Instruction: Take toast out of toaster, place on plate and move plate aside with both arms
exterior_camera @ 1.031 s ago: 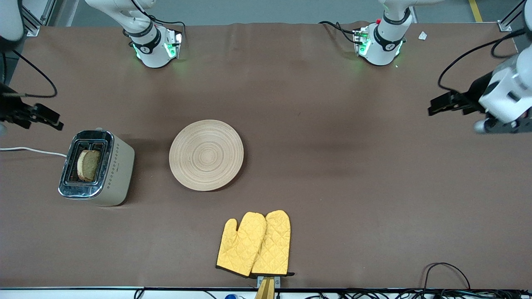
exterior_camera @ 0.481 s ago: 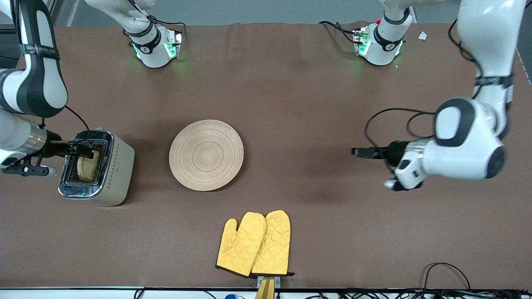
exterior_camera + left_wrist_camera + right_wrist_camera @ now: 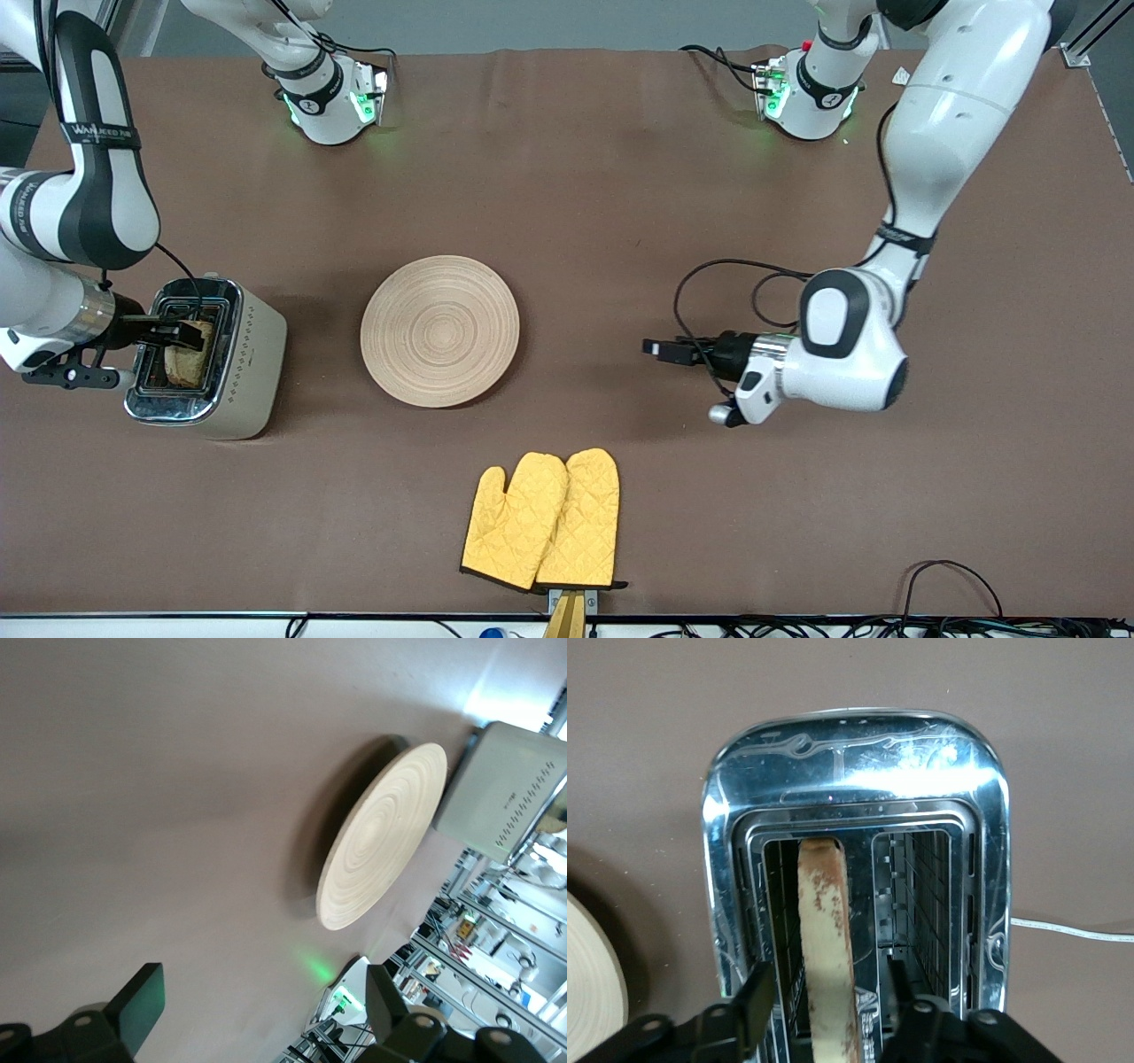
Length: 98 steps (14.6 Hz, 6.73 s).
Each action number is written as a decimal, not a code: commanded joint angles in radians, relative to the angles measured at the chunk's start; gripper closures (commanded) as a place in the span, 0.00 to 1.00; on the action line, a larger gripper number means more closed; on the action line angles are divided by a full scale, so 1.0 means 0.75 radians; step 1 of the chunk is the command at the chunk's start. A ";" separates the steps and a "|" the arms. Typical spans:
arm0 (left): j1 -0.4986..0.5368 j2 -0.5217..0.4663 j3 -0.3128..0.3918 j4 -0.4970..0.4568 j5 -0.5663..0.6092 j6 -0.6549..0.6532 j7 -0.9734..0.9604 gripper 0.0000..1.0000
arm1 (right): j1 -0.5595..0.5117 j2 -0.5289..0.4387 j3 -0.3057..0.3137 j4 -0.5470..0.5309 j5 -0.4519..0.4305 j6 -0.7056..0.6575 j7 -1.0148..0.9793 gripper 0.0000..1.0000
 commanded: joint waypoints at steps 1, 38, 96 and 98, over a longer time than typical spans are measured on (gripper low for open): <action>-0.145 0.108 -0.004 0.062 -0.147 0.136 0.138 0.00 | -0.037 0.012 0.013 0.008 0.014 -0.002 -0.023 1.00; -0.559 0.366 0.008 0.220 -0.616 0.611 0.461 0.99 | 0.622 -0.174 0.025 -0.599 0.495 0.679 0.352 0.00; 0.449 -0.783 -0.156 0.293 1.223 -0.708 -0.414 0.00 | 0.043 -0.468 -0.001 0.225 -0.013 -0.491 -0.018 0.00; 0.466 -0.878 -0.154 0.224 1.225 -0.733 -0.400 0.00 | 0.043 -0.468 -0.003 0.225 -0.013 -0.489 -0.018 0.00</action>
